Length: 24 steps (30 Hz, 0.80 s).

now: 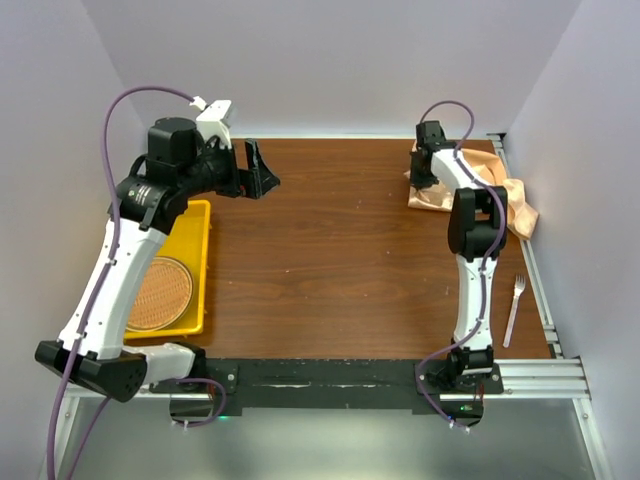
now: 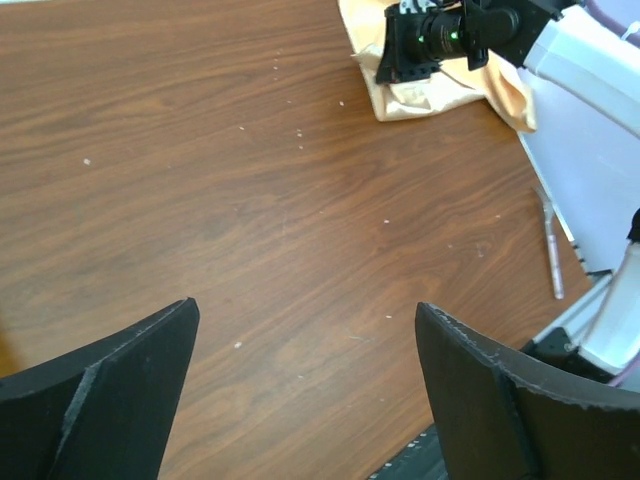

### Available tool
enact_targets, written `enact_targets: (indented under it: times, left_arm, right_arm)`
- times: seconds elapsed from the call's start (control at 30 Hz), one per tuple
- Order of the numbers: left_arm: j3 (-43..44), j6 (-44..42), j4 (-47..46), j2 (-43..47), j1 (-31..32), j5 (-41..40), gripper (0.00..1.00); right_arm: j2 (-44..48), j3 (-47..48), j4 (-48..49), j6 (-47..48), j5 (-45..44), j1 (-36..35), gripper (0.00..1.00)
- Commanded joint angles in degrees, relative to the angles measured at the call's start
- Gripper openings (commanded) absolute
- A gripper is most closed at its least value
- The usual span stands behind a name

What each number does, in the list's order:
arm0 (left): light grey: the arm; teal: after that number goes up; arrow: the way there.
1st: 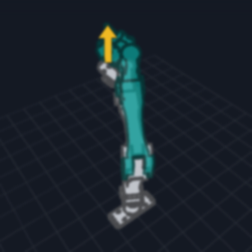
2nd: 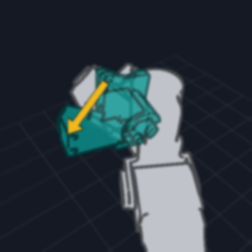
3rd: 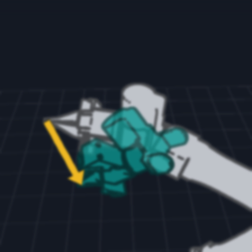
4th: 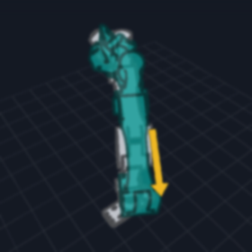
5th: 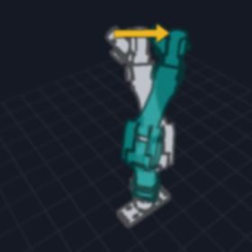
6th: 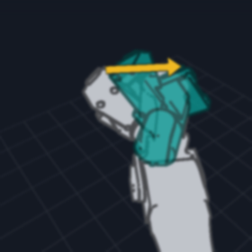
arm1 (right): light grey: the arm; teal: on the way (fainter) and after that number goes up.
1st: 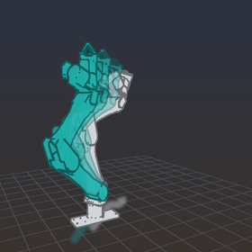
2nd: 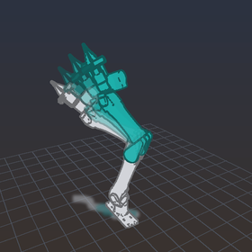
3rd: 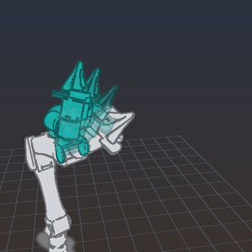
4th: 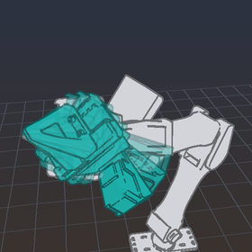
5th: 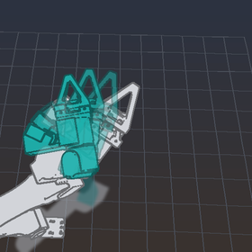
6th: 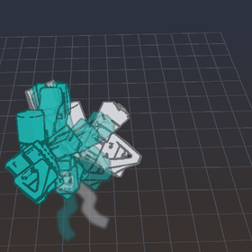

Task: Fold the napkin, place the utensils inside, and roll it up
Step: Move the napkin to the centre of the board

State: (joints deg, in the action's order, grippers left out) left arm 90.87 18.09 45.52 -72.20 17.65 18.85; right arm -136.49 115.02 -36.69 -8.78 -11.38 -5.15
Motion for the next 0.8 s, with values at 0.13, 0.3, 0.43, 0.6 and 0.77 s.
enact_targets:
  times: [0.13, 0.3, 0.43, 0.6, 0.77]
  left_arm:
    - [-6.7, 9.1, -3.2, 0.6, 0.0, 5.5, 0.86]
    - [-19.8, 15.0, -14.4, 3.7, 0.0, 5.1, 0.85]
    - [-24.6, 15.1, -16.8, 2.3, 0.1, 3.0, 0.85]
    - [-26.3, 10.0, -15.5, -2.7, 0.1, -3.6, 0.92]
    - [-24.4, 3.5, -11.0, -10.0, 0.6, -9.7, 0.93]
  right_arm:
    - [16.7, -16.5, 0.5, -4.6, 15.3, -10.9, 0.0]
    - [30.0, -34.1, 4.1, -8.2, 23.0, -25.2, 0.0]
    - [40.7, -47.8, 5.8, -11.3, 26.1, -34.1, 0.3]
    - [53.8, -53.4, 2.3, -12.1, 23.8, -34.1, 0.73]
    - [55.1, -50.2, -3.7, -13.6, 9.7, -30.8, 0.82]
